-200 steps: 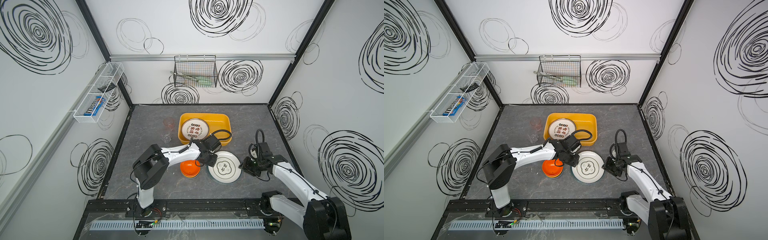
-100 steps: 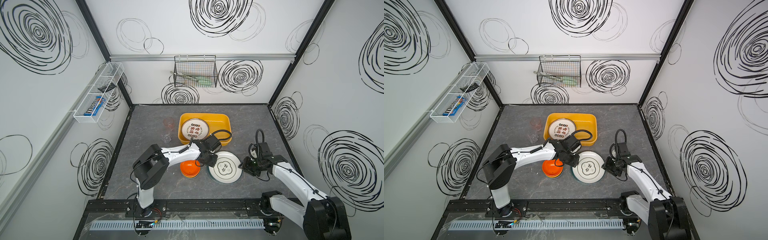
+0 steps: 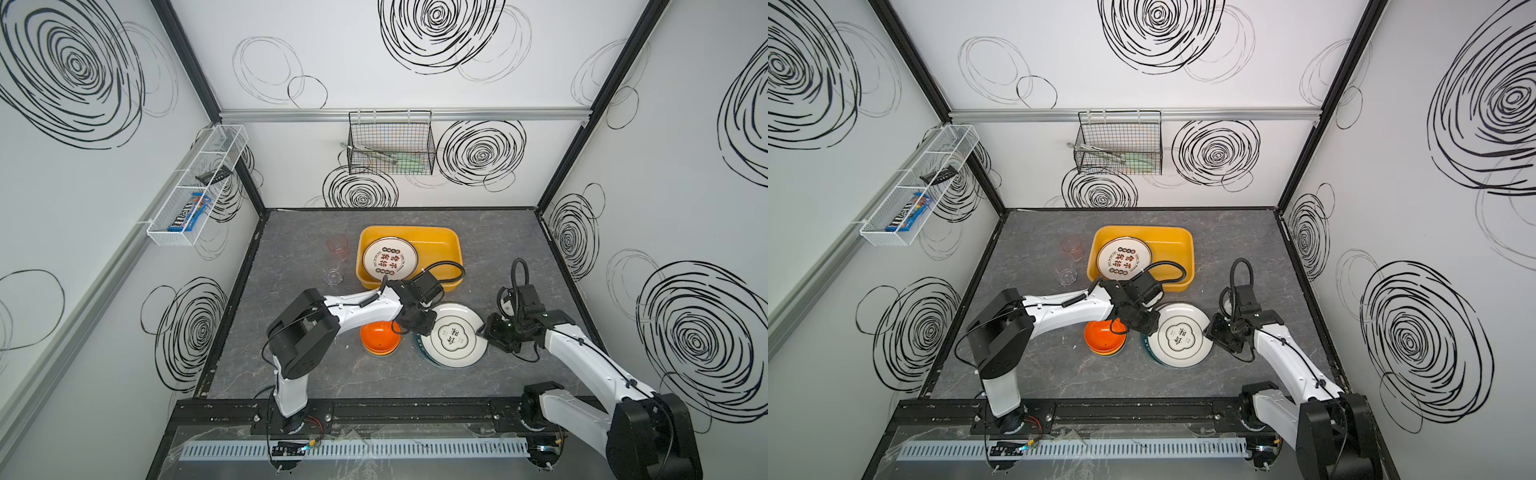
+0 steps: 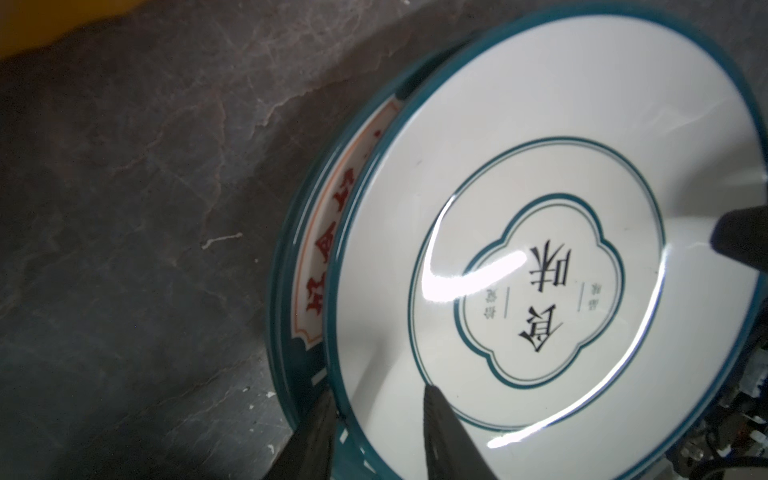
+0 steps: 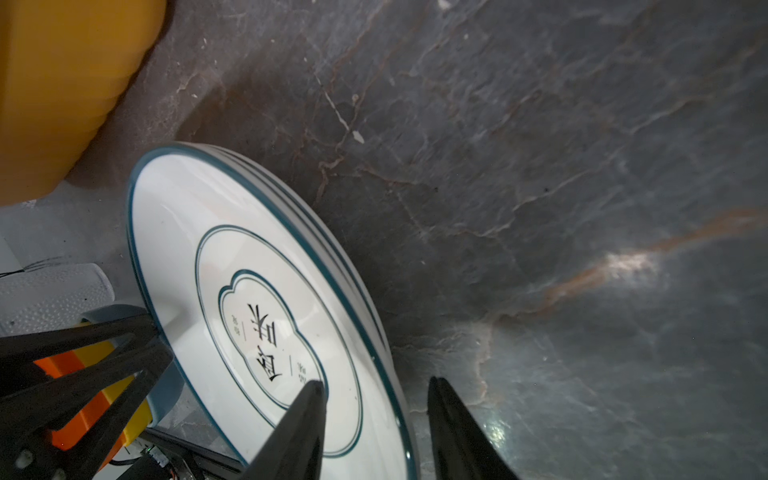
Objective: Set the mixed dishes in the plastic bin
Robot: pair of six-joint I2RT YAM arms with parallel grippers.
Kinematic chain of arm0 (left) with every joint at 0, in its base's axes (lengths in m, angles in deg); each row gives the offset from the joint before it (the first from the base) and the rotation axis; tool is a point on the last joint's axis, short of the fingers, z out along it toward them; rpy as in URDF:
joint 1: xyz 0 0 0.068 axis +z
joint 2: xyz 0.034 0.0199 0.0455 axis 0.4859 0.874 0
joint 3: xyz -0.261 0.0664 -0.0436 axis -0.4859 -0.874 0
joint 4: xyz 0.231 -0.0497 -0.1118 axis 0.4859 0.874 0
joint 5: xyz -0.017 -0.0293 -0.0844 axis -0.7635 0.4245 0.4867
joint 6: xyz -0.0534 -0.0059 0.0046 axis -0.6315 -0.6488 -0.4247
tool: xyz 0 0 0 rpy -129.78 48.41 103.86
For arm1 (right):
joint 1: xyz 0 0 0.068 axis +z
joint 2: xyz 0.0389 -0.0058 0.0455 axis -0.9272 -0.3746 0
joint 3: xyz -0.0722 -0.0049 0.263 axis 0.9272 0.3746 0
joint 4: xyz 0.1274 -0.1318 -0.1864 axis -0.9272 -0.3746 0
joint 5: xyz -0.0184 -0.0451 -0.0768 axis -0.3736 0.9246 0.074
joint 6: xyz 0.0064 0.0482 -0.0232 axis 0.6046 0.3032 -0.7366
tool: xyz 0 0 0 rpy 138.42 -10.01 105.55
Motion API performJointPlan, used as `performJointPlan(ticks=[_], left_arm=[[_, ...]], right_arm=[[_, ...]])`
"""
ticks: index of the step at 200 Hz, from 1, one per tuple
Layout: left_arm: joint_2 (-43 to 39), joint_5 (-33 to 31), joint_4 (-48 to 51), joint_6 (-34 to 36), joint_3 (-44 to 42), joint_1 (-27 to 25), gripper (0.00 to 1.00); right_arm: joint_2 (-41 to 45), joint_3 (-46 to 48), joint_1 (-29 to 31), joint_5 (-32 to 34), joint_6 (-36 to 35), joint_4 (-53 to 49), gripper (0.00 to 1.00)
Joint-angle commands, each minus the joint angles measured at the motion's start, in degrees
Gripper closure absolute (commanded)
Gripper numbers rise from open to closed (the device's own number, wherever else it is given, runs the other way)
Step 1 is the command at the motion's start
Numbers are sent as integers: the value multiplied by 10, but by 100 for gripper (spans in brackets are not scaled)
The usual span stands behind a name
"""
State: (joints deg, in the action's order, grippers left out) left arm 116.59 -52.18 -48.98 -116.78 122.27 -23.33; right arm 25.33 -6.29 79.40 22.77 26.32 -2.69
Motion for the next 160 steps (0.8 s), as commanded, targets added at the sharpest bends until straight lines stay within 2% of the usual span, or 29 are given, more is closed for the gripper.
performJointPlan(ticks=[1,92,126,160], left_arm=[[13,16,-12,1,13,-6,61],[15,47,-29,-1,11,-8,62],[14,55,-35,-3,9,-8,62],[12,59,-38,-4,7,-8,62]], right_arm=[[9,6,1,8,9,-4,53],[15,23,-1,3,14,7,55],[22,21,-1,7,14,4,59],[29,23,-1,10,14,-1,67]])
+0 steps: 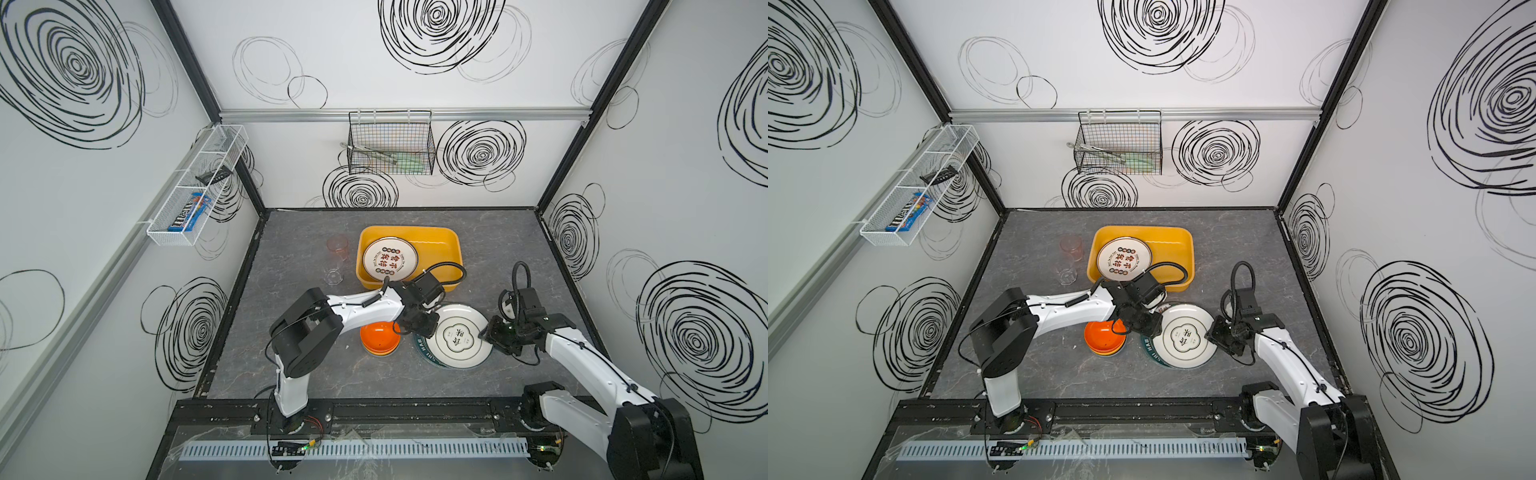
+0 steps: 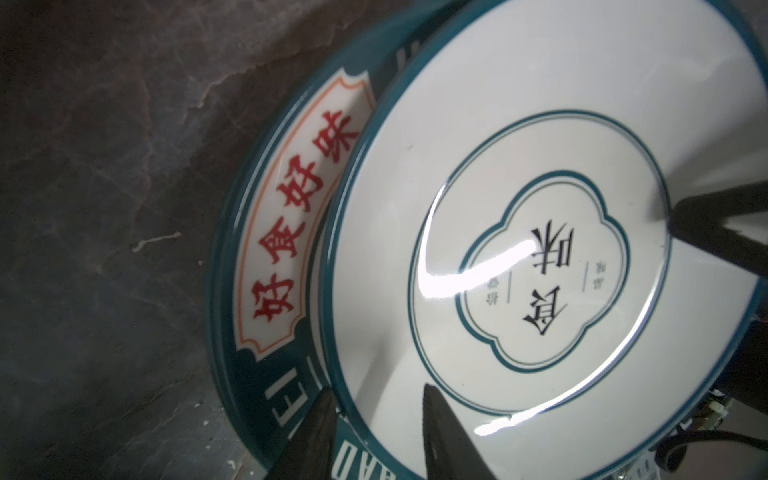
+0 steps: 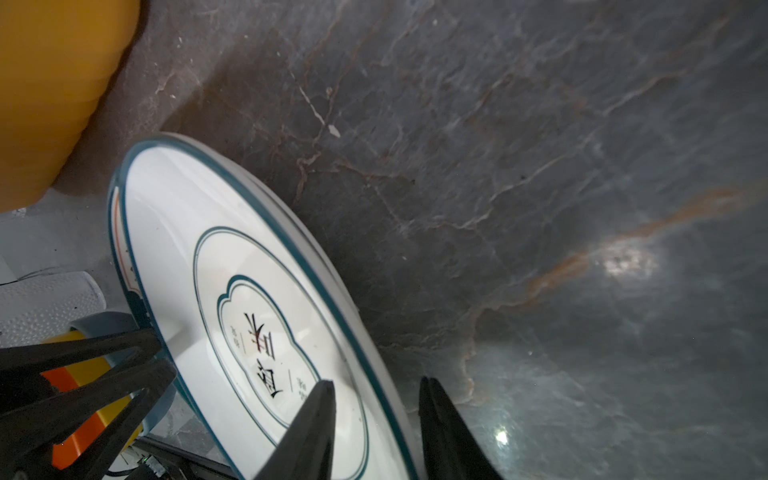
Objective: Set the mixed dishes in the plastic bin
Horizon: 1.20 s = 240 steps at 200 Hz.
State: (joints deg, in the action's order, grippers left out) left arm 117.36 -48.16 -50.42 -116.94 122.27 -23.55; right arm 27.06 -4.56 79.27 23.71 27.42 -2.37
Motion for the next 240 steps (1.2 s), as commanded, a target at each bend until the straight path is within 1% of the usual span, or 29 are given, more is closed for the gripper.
performJointPlan(ticks=[1,29,65,125,157,204,216,240], left_arm=[[4,18,-23,-2,8,-6,62],[2,18,-23,-3,7,-6,62],[-14,17,-22,-7,6,-6,61],[-81,6,-16,-15,7,11,55],[-122,3,-17,-19,3,25,50],[-184,9,-31,-29,-23,55,47],[-201,11,-39,-35,-36,66,43],[-232,20,-59,-51,-70,94,41]], right_arm=[[12,5,0,1,3,-4,67],[19,0,0,6,3,-12,72],[34,-14,0,14,-1,-29,81],[59,-61,0,15,-13,-64,94],[74,-94,0,11,-25,-78,100],[91,-139,0,-4,-42,-90,100],[94,-150,0,-7,-46,-92,100],[93,-171,0,-21,-47,-91,100]])
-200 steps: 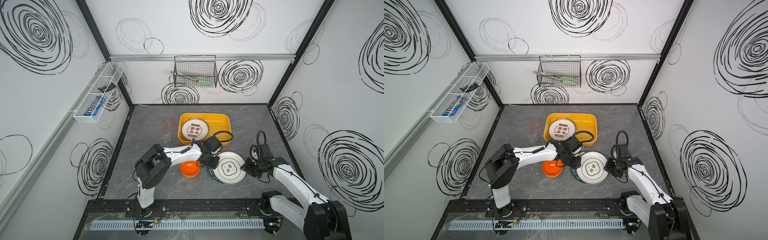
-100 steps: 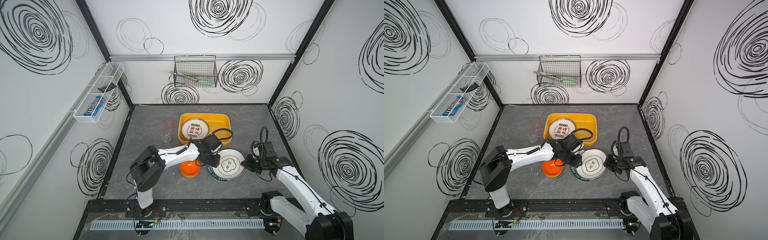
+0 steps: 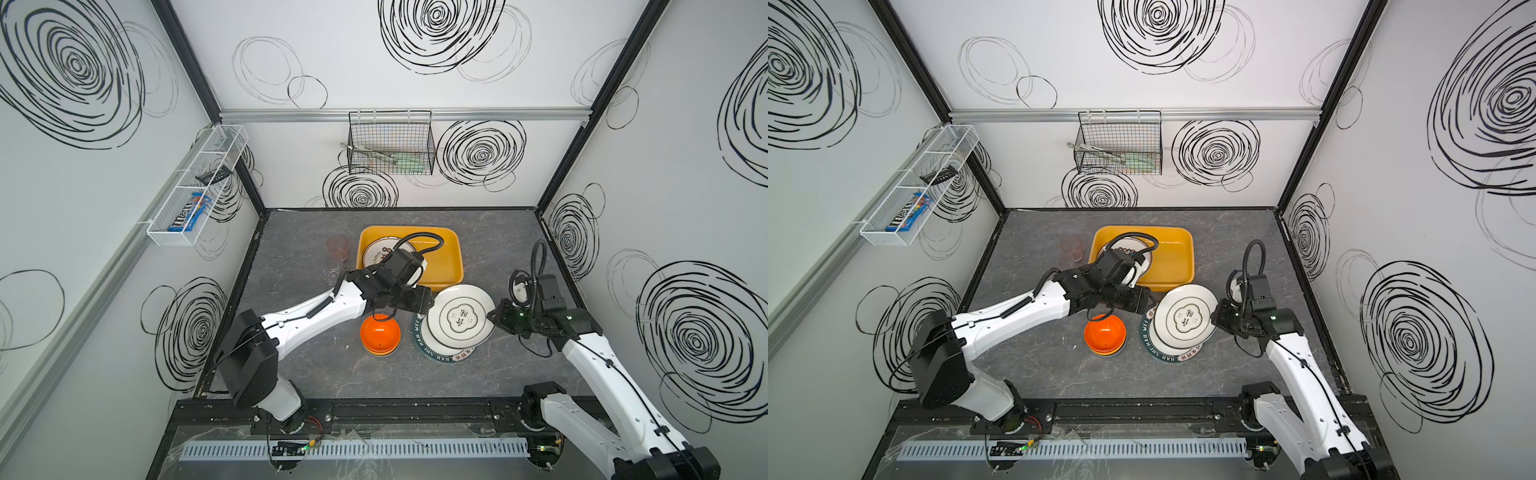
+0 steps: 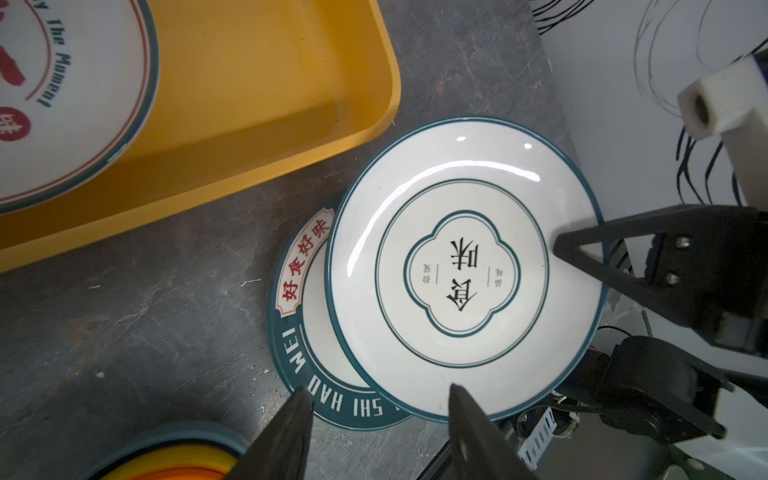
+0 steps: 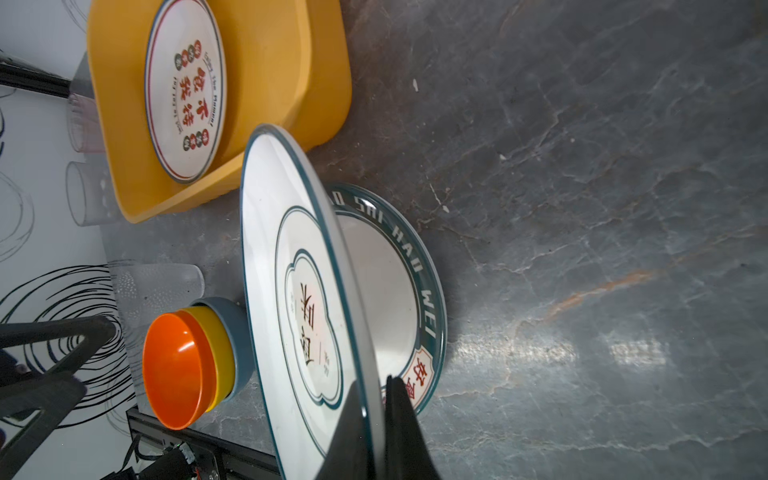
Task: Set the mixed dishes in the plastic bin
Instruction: 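Lift the white green-rim plates with the right gripper toward the yellow bin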
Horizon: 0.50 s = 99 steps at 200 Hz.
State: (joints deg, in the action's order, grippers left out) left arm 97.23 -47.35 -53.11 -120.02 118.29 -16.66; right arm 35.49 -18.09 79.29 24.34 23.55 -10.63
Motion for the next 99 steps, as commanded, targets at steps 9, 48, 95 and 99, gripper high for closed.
performJointPlan(ticks=[9,48,95,99], left_arm=[[-44,17,-43,-28,-47,37,41],[-101,39,-66,-45,-99,89,38],[-164,69,-81,-61,-149,153,33],[-169,71,-83,-61,-152,158,33]], right_arm=[[6,-43,0,-31,-7,-6,100],[-33,-78,0,-50,-6,21,100],[-109,-126,7,-63,2,81,100],[-116,-131,8,-64,2,86,100]])
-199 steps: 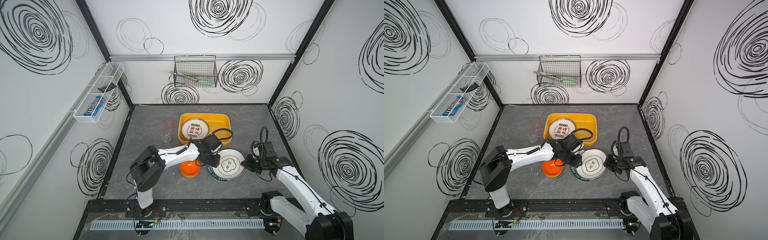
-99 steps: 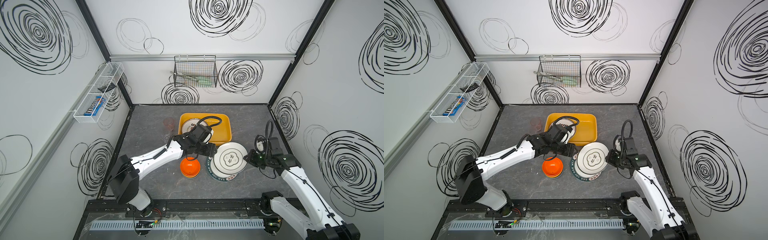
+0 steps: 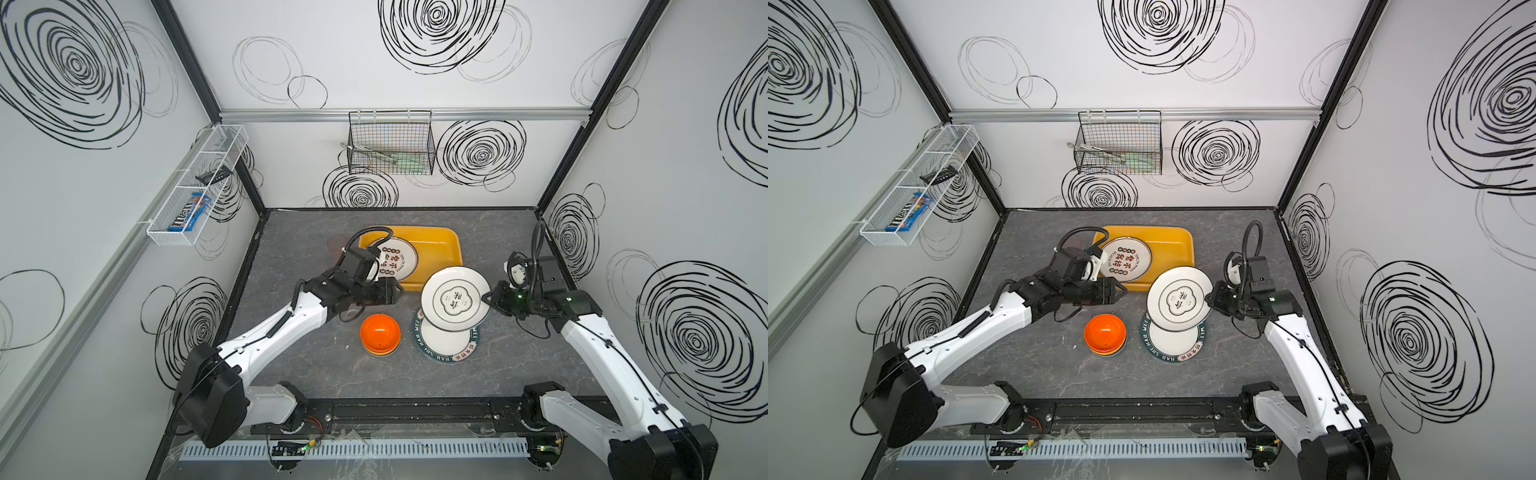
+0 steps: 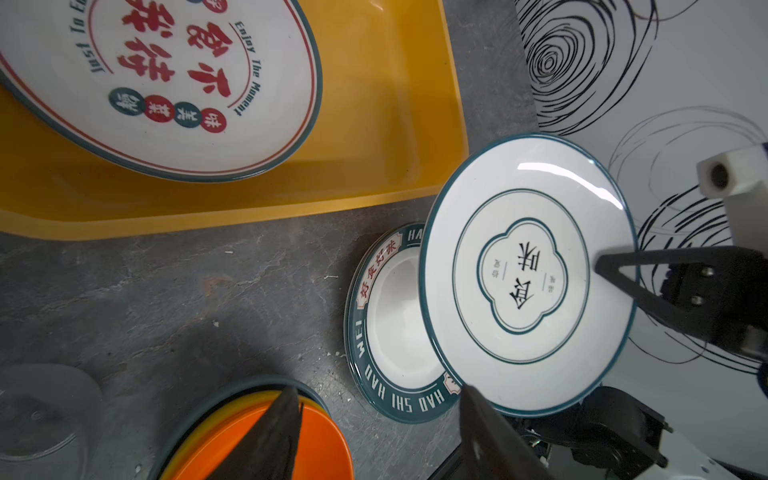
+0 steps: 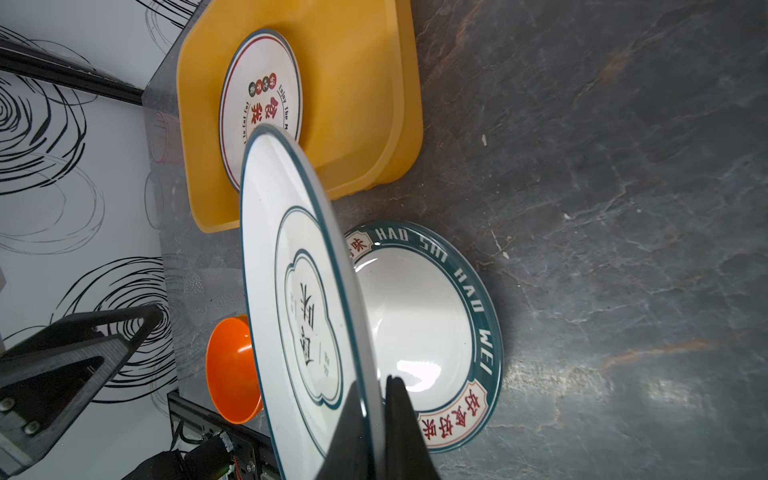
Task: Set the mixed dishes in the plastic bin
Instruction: 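Lift the white green-rim plates with the right gripper toward the yellow bin, then lower the held white plates into the yellow bin with the right gripper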
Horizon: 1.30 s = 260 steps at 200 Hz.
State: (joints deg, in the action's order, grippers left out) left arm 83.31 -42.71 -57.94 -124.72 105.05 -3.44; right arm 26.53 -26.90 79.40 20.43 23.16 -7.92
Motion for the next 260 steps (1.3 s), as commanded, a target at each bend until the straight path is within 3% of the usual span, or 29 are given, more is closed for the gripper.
performJointPlan(ticks=[1,113,260], left_arm=[[-30,25,-35,-14,-21,28,33],[-89,73,-19,-9,-50,151,27],[-95,99,-27,-14,-80,183,27]], right_arm=[[-29,-44,7,-25,6,60,100],[-267,-200,80,-4,31,173,100],[-540,-392,118,18,61,214,100]])
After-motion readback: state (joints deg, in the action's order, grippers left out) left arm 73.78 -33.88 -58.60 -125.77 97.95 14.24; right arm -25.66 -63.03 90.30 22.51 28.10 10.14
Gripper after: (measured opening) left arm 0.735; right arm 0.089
